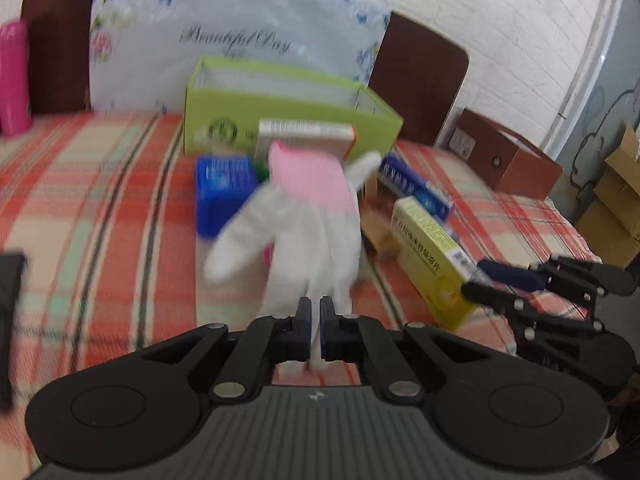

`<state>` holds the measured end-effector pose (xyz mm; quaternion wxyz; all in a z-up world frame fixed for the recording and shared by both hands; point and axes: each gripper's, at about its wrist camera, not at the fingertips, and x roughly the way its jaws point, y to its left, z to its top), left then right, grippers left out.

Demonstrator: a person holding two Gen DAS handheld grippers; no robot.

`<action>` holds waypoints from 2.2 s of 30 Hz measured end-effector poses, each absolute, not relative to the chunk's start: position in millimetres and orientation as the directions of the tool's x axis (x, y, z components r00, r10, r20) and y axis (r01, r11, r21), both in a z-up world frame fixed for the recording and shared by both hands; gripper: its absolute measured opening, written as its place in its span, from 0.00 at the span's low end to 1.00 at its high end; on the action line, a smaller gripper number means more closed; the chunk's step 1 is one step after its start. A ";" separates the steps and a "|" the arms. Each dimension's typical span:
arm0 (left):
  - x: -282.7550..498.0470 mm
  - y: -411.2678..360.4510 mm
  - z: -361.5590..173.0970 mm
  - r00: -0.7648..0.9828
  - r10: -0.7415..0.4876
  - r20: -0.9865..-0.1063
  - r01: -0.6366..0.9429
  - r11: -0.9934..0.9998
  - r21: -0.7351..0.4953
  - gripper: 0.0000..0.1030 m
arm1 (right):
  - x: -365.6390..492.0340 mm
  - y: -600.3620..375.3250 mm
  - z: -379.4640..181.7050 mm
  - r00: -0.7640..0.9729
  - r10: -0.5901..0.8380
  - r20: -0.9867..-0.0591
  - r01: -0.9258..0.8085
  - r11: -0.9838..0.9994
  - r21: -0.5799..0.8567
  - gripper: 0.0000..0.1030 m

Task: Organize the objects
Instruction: 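Grasp the glove with left gripper while right gripper grasps the yellow box, then carry glove and yellow box into the lime-green box and open both grippers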

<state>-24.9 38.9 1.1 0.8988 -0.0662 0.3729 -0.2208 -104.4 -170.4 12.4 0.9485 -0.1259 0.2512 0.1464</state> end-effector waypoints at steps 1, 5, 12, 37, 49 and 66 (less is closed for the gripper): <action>-26.3 38.3 -2.3 0.619 -0.442 -0.650 0.334 0.896 -0.291 0.09 | -109.7 -170.0 7.3 0.800 0.247 -0.547 -0.372 0.919 -0.130 0.23; -22.9 31.9 2.4 0.698 -0.354 -0.623 0.261 0.935 -0.239 0.82 | -118.0 -172.7 3.8 0.772 0.283 -0.569 -0.374 0.926 -0.047 0.41; 4.8 10.2 10.8 0.793 -0.311 -0.524 0.270 0.950 -0.156 0.86 | -95.3 -184.0 -1.0 0.759 0.262 -0.596 -0.245 0.963 0.111 0.67; 2.8 20.6 -12.4 0.695 -0.367 -0.619 0.293 0.930 -0.222 0.69 | -76.6 -176.3 -33.2 0.701 0.156 -0.696 -0.215 0.977 0.002 0.75; 8.7 32.6 -27.5 0.602 -0.414 -0.682 0.320 0.908 -0.269 0.08 | -64.2 -173.4 -34.3 0.700 0.166 -0.694 -0.205 0.978 0.027 0.63; 42.1 33.7 81.7 0.767 -0.492 -0.411 0.437 0.870 -0.227 0.06 | -30.7 -192.8 53.1 0.834 0.251 -0.492 -0.255 0.965 0.059 0.63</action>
